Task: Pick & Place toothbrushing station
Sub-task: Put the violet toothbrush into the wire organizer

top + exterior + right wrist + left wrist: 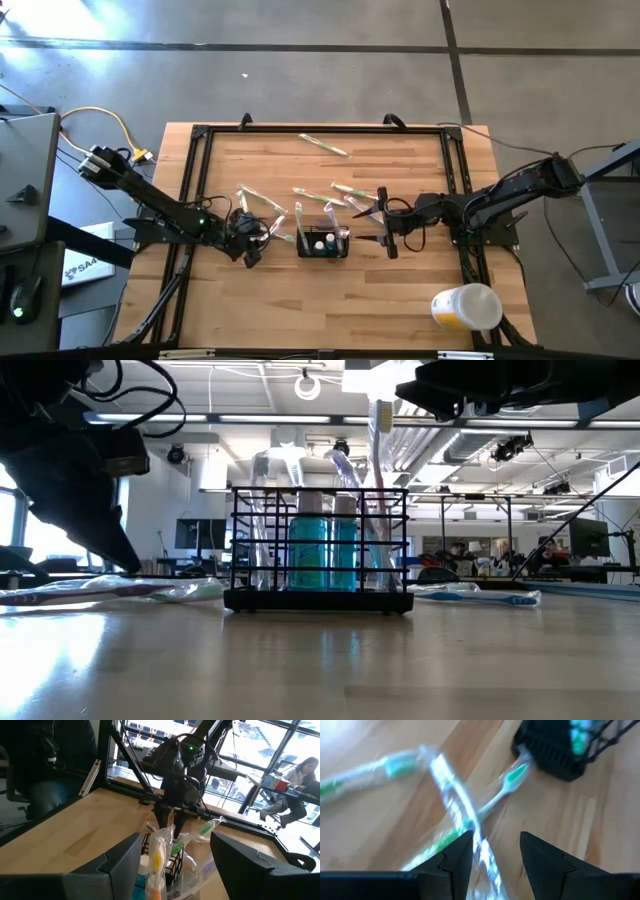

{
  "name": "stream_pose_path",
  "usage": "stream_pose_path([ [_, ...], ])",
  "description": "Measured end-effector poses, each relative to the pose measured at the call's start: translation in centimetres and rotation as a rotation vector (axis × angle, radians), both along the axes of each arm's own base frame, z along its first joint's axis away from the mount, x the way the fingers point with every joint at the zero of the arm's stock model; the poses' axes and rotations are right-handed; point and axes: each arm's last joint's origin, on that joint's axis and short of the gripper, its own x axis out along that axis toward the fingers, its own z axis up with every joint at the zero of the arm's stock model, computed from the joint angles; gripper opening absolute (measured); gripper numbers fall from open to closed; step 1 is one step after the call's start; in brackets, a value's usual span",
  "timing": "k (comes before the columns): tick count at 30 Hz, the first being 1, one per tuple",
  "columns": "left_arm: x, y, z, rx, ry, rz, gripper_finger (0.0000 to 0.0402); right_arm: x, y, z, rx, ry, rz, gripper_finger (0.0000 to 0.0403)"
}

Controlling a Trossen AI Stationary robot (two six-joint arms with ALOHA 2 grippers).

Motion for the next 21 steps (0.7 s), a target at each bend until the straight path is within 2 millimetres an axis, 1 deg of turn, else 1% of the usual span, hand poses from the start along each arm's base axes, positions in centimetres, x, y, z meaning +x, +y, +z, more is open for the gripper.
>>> stream_pose_path([
  [3, 0.0, -0.1, 0.0, -0.042, 0.017, 0.018, 0.0159, 0.0, 0.0, 0.0, 0.000, 0.000, 0.000, 0.0231],
  [9, 0.3, -0.2, -0.2, -0.053, 0.007, 0.023, 0.0159, 0.0, 0.0, 0.0, 0.000, 0.001, 0.000, 0.0231],
  [21, 0.7, -0.4, -2.4, -0.018, 0.116, 0.054, 0.0159, 0.0, 0.0, -0.1, 0.003, 0.006, 0.000, 0.0231],
])
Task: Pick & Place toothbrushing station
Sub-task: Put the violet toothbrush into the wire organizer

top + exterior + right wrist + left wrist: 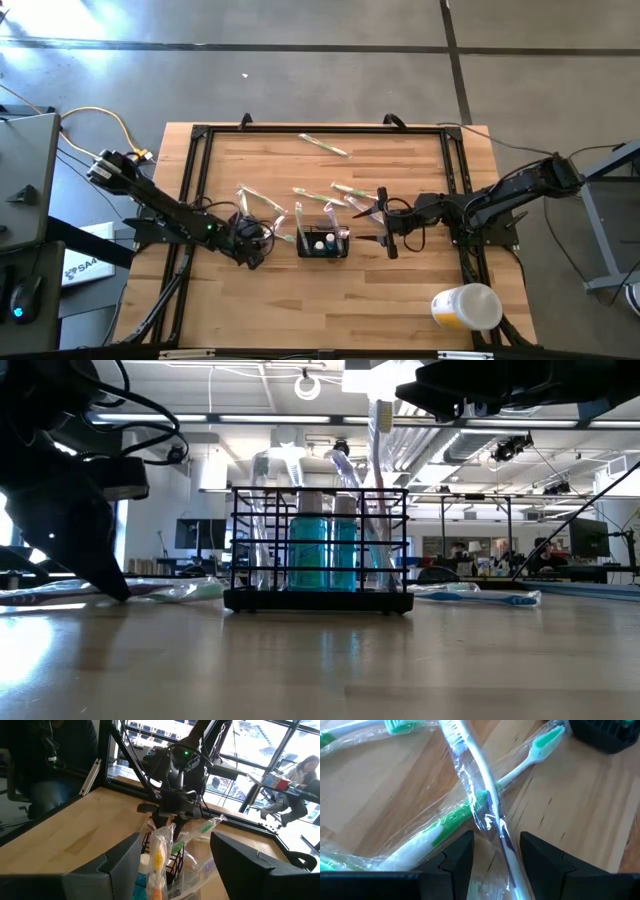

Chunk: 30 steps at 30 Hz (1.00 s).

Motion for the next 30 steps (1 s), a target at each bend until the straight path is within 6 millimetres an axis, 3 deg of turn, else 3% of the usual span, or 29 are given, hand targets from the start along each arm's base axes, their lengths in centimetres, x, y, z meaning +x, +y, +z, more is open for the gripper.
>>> stream_pose_path([
  [7, 0.1, -0.1, -0.4, -0.026, 0.019, 0.023, 0.0136, 0.0, 0.0, 0.0, 0.009, 0.004, -0.001, 0.0231],
  [14, 0.3, -0.2, -0.1, -0.022, 0.016, -0.003, 0.0019, 0.0, 0.0, 0.0, 0.021, 0.007, -0.002, 0.0231],
  [22, 1.5, -0.8, 1.2, 0.020, -0.011, -0.085, 0.0010, 0.0, 0.0, -0.2, 0.039, 0.023, -0.004, 0.0231],
  [30, 2.7, -1.3, 4.0, 0.103, 0.042, -0.072, 0.0008, 0.0, 0.0, -0.3, 0.047, 0.040, -0.006, 0.0231],
])
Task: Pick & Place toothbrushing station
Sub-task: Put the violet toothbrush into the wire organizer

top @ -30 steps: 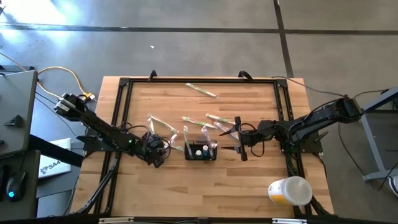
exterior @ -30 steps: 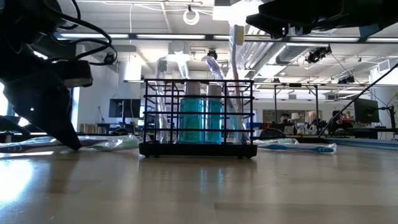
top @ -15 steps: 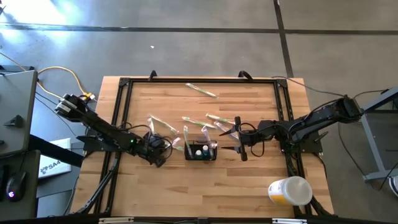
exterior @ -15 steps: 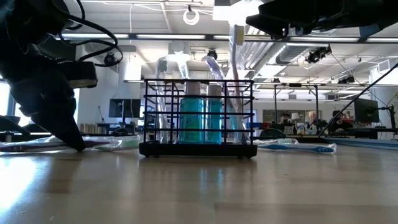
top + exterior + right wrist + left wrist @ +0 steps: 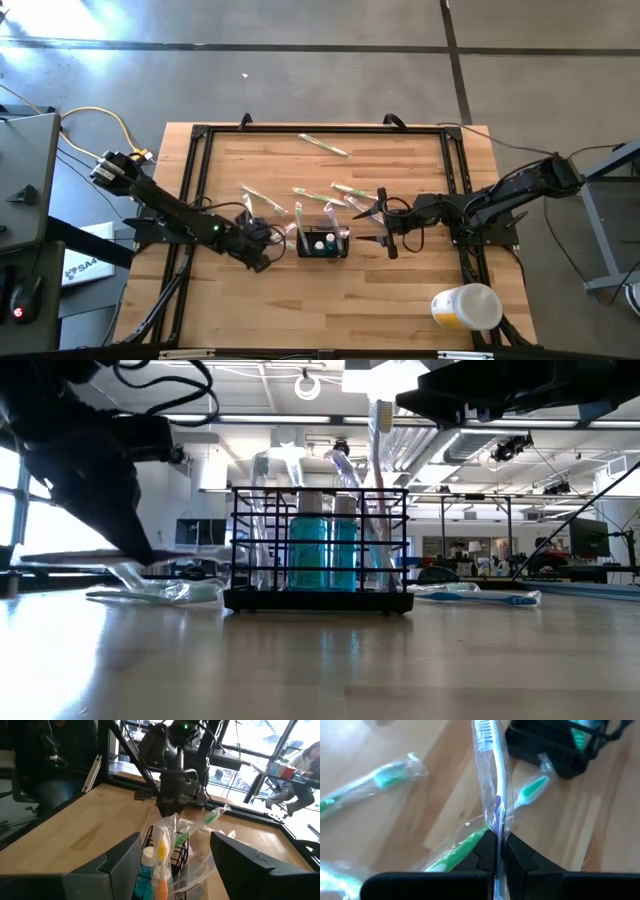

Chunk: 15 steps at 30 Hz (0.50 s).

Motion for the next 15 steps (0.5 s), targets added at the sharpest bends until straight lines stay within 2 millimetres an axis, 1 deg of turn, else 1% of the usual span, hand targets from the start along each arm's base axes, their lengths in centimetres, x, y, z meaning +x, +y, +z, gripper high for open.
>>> stream_pose_path([
  [4, 0.3, -0.1, 1.7, 0.019, 0.039, 0.043, 0.0008, 0.0, 0.0, 0.0, 0.015, 0.006, -0.002, 0.0231],
  [8, 0.7, -0.3, 3.1, 0.046, 0.040, 0.053, 0.0008, 0.0, 0.0, -0.2, 0.013, 0.019, -0.002, 0.0231],
  [15, 0.3, -1.2, 5.4, 0.186, 0.038, 0.065, 0.0008, 0.0, 0.0, -0.2, 0.017, 0.025, -0.003, 0.0231],
])
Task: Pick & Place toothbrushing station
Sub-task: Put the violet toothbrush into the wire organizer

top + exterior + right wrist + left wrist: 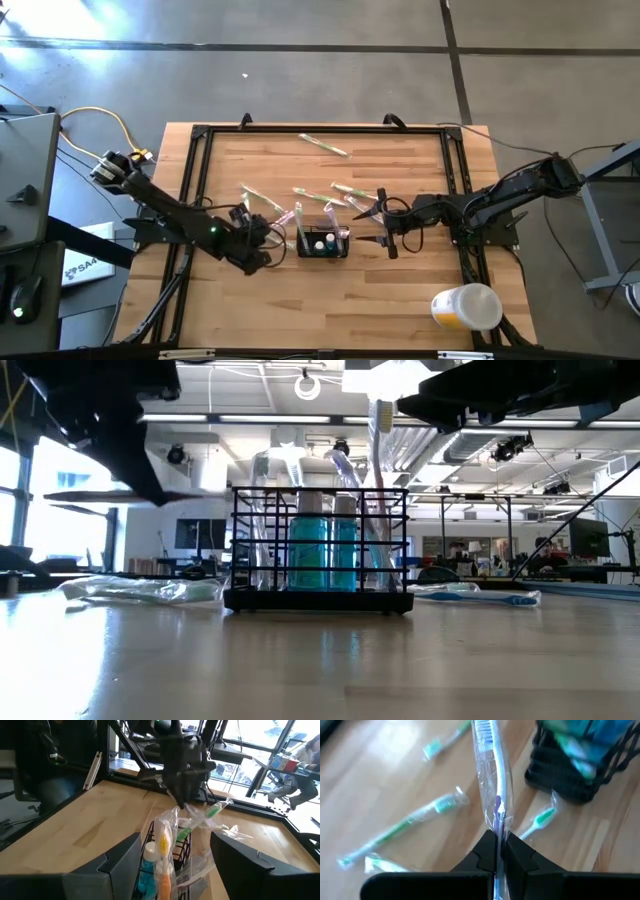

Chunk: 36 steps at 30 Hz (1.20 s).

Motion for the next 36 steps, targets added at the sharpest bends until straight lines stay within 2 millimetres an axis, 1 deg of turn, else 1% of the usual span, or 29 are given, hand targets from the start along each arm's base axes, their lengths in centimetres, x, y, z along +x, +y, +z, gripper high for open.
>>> stream_pose_path([
  [5, -0.1, -1.1, 1.9, 0.057, -0.048, -0.022, 0.0008, 0.0, 0.2, 0.0, -0.001, 0.003, 0.008, 0.0231],
  [11, -0.2, -2.8, 4.5, 0.155, -0.228, -0.003, 0.0008, 0.0, 0.2, 0.0, -0.006, 0.002, -0.020, 0.0231],
  [16, -0.7, -3.7, 6.4, 0.211, -0.282, -0.015, 0.0008, 0.0, 0.2, 0.0, -0.006, 0.003, -0.019, 0.0231],
  [20, -0.9, -4.3, 7.0, 0.265, -0.320, -0.036, 0.0008, 0.0, 0.2, 0.0, -0.006, 0.004, -0.019, 0.0231],
  [26, -1.5, -5.3, 7.3, 0.347, -0.362, -0.077, 0.0008, 0.0, 0.2, 0.0, -0.007, 0.003, -0.019, 0.0231],
  [31, -2.7, -6.9, 7.9, 0.471, -0.434, -0.124, 0.0008, 0.0, 0.2, 0.1, -0.007, -0.007, -0.018, 0.0231],
  [33, -3.1, -7.6, 8.2, 0.520, -0.461, -0.139, 0.0008, 0.0, 0.2, 0.3, -0.005, -0.034, -0.009, 0.0231],
  [36, -3.3, -7.9, 8.3, 0.545, -0.471, -0.147, 0.0008, 0.0, 0.3, 1.1, 0.002, -0.114, 0.029, 0.0231],
])
